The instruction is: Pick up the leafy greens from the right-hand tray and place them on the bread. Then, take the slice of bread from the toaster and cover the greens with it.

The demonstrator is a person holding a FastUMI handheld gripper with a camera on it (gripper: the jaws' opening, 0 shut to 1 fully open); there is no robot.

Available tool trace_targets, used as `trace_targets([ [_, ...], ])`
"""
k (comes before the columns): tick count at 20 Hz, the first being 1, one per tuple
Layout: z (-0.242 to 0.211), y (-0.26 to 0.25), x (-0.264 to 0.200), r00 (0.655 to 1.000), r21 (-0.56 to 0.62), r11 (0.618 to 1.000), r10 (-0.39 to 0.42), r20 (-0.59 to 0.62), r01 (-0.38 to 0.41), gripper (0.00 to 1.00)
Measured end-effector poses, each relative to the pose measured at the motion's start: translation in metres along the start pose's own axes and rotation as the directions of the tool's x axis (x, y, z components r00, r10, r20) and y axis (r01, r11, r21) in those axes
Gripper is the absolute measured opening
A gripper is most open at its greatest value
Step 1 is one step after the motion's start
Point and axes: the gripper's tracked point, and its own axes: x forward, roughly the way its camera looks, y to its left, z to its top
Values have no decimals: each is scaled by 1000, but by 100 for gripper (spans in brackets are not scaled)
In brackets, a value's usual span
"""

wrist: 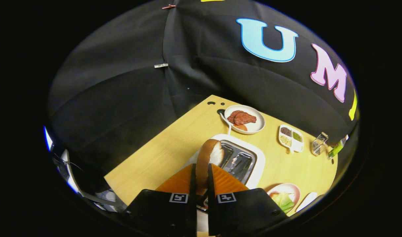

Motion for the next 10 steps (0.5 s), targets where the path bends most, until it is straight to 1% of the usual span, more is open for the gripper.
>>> trace_targets([
  [5,11,-3,-11,997,23,997,78,25,-79,12],
  [7,20,-10,-20,996,29,996,78,53,-79,12],
  [10,31,-20,-32,994,69,994,78,80,-84,12],
])
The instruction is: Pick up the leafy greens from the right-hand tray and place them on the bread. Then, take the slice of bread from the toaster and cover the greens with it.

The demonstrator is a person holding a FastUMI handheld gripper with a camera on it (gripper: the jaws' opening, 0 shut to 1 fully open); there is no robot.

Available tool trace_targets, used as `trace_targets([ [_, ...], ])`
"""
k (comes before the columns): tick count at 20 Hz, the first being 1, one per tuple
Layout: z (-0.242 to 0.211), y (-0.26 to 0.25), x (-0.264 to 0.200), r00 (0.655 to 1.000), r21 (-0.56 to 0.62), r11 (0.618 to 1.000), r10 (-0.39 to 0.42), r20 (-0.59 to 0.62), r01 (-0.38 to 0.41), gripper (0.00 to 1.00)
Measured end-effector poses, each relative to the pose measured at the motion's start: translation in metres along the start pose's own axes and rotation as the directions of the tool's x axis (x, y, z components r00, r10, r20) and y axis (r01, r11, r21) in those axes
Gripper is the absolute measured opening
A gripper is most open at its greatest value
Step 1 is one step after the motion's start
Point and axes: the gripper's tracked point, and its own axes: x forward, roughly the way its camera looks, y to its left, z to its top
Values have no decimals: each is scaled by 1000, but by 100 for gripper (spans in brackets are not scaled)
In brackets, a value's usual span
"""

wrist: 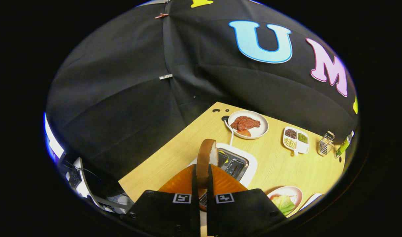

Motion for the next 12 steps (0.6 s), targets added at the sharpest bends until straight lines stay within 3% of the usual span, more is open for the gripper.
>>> trace_targets([
  [7,42,-44,-51,994,99,995,-28,103,18,12],
  [12,43,-99,-87,988,158,986,-69,137,47,12],
])
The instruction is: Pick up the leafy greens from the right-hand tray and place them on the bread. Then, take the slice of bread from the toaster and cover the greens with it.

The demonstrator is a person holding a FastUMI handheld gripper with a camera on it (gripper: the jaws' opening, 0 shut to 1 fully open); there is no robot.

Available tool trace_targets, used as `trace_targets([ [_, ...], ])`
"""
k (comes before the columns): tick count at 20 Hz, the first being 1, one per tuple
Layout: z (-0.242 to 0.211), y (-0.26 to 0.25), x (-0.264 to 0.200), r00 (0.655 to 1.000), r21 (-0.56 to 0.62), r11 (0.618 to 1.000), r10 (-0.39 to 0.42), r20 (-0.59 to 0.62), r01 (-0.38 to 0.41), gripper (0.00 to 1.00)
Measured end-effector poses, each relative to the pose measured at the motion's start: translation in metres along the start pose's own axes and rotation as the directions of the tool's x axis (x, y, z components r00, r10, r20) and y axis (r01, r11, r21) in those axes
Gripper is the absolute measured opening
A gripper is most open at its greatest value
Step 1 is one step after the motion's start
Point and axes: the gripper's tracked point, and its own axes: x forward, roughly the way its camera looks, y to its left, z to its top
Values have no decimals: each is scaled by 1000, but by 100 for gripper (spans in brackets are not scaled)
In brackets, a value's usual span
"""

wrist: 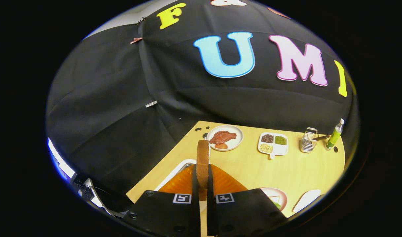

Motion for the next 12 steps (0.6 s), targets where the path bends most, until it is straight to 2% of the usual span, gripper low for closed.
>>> trace_targets([
  [3,-15,-36,-16,1000,20,1000,-15,-10,15,12],
  [6,-43,-61,-28,999,100,995,2,-38,1,12],
  [12,-104,-112,-29,993,166,986,3,-117,17,12],
])
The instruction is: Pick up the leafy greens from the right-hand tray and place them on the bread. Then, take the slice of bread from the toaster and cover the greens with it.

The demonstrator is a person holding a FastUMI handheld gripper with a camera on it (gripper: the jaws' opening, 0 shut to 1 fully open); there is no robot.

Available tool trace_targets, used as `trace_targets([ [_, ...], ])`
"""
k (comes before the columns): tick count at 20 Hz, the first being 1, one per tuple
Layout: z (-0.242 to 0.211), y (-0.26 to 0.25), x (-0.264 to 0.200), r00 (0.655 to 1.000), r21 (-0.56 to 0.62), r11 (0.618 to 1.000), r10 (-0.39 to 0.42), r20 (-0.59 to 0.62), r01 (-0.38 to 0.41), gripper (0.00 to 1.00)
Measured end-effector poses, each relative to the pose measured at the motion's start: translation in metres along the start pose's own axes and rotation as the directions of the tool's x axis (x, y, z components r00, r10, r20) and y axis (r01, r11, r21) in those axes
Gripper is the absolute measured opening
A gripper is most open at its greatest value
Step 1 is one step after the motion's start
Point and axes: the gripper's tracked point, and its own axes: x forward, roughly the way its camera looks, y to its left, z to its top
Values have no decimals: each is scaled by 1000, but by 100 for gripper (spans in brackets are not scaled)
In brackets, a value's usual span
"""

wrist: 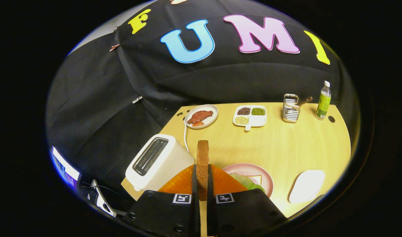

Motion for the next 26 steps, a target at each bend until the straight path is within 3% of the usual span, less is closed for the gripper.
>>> trace_targets([
  [10,-42,-44,31,998,101,995,-2,-66,9,12],
  [18,-62,-89,33,988,140,984,-90,-122,107,14],
  [22,-74,-112,32,980,88,983,-146,-132,158,26],
  [26,-83,-127,30,968,28,976,-210,-136,215,45],
])
